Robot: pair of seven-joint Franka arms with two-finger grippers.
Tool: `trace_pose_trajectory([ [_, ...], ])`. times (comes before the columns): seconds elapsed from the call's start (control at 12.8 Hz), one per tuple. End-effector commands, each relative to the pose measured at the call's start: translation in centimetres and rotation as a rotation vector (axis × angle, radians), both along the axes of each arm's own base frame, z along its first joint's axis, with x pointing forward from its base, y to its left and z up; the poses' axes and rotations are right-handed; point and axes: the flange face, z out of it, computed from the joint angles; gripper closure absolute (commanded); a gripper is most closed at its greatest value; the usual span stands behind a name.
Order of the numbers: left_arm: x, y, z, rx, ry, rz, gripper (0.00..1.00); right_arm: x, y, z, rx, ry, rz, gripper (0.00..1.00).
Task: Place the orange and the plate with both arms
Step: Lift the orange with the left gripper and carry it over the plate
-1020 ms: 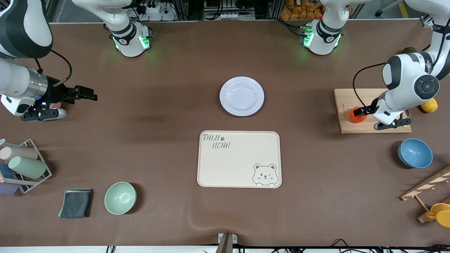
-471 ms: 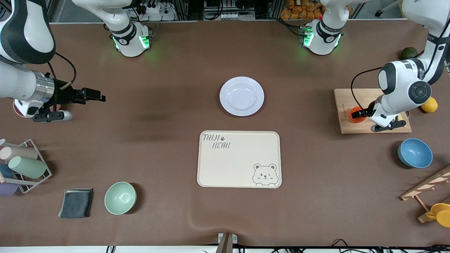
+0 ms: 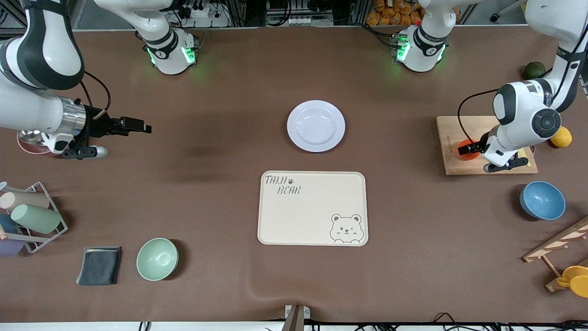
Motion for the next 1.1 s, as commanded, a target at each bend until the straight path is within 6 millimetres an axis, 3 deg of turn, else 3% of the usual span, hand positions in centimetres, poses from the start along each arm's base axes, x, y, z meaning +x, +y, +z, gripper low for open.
trace_pose_trajectory([
  [0.0,-0.1,0.1,-0.7,-0.003,-0.005,-0.013,0.18,-1.9,0.7,-0.5,0.063,0.010,-0.052,0.00],
  [0.24,0.2,-0.2,-0.5,-0.003,-0.011,-0.019,0.67,-2.0,0.9,-1.0,0.084,0.017,-0.070,0.00],
  [0.47,1.3,-2.1,1.9,-0.023,-0.063,-0.027,0.98,-2.5,1.5,-2.4,0.144,0.034,-0.117,0.00],
  [0.78,3.8,-8.7,6.6,-0.097,-0.072,-0.014,1.00,-2.7,2.1,-3.4,0.170,0.039,-0.139,0.00],
  [1.02,4.7,-15.3,9.9,-0.098,-0.050,0.039,1.00,-3.0,3.8,-4.1,0.182,0.036,-0.125,0.00],
])
